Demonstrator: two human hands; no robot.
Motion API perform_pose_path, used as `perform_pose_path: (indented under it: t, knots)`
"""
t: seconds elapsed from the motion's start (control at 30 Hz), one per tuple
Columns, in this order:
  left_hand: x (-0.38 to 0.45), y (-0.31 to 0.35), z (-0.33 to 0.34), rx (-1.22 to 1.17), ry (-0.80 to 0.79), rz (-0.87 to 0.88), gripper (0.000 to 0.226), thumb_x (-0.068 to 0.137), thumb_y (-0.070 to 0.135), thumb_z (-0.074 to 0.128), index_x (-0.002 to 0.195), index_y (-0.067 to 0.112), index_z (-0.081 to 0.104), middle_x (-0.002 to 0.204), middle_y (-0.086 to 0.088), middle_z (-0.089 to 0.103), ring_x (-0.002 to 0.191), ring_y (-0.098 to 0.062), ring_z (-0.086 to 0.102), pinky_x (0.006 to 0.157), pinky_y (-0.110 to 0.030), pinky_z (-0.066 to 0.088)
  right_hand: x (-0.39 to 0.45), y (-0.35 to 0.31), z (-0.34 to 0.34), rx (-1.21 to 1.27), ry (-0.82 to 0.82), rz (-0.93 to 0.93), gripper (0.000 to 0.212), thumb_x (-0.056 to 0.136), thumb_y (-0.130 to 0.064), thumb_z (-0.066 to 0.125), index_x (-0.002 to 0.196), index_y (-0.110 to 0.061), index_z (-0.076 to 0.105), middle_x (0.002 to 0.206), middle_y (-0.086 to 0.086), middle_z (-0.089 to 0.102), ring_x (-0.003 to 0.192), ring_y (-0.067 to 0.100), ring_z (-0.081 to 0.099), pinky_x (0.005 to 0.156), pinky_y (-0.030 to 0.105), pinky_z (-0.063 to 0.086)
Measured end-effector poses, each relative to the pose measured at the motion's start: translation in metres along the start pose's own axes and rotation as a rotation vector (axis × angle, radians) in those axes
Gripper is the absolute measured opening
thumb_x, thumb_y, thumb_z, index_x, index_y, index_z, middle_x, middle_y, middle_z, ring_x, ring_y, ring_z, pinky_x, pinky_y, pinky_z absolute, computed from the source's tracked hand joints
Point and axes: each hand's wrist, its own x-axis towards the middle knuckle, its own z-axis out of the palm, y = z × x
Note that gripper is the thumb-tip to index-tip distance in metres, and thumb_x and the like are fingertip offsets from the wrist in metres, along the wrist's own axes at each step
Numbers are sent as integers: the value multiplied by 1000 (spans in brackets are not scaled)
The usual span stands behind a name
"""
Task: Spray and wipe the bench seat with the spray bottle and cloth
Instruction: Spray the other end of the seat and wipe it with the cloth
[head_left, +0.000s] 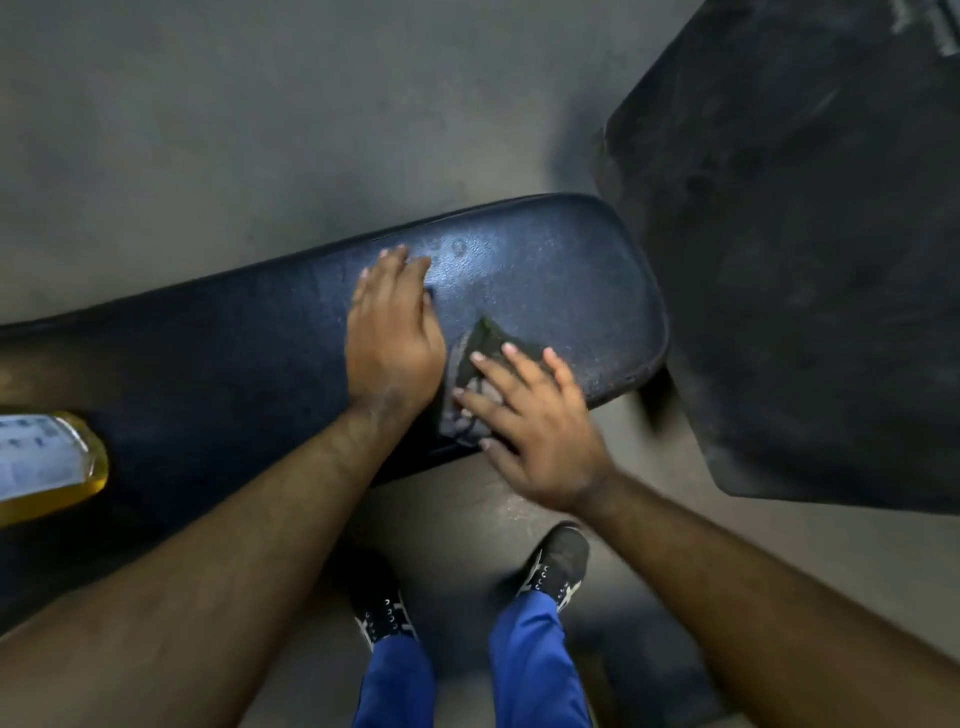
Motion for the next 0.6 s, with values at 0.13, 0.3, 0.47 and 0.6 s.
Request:
perform_pose_path:
  t: [0.13,0.3,0.47,0.6]
  knots:
    - [-36,-41,-25,271,-4,-19,45,93,20,49,135,5,52,148,-21,43,141,-37,36,119,-48,24,30,17,-3,2,117,657,56,93,-46,43,146,-30,50,162,4,36,151,32,27,122,59,12]
    - [-45,-61,-31,159,-83,-70,52,94,25,45,142,5,47,155,-19,35,146,-34,28,121,-48,17,38,-39,5,34,-41,81,54,91,-43,48,144,-33,52,162,2,36,150,33,29,120,61,16]
    - [-48,-84,-53,182,-37,-61,54,92,22,46,143,3,45,152,-18,40,144,-32,33,120,-47,23,107,-15,5,13,48,622,55,97,-49,40,150,-34,44,165,4,29,153,34,21,120,63,10]
    - [-54,-95,-45,390,-66,-28,55,98,26,35,147,2,38,156,-20,32,147,-32,26,121,-48,19,118,-45,5,26,-109,164,56,96,-47,38,151,-36,41,165,1,28,154,33,19,122,61,9]
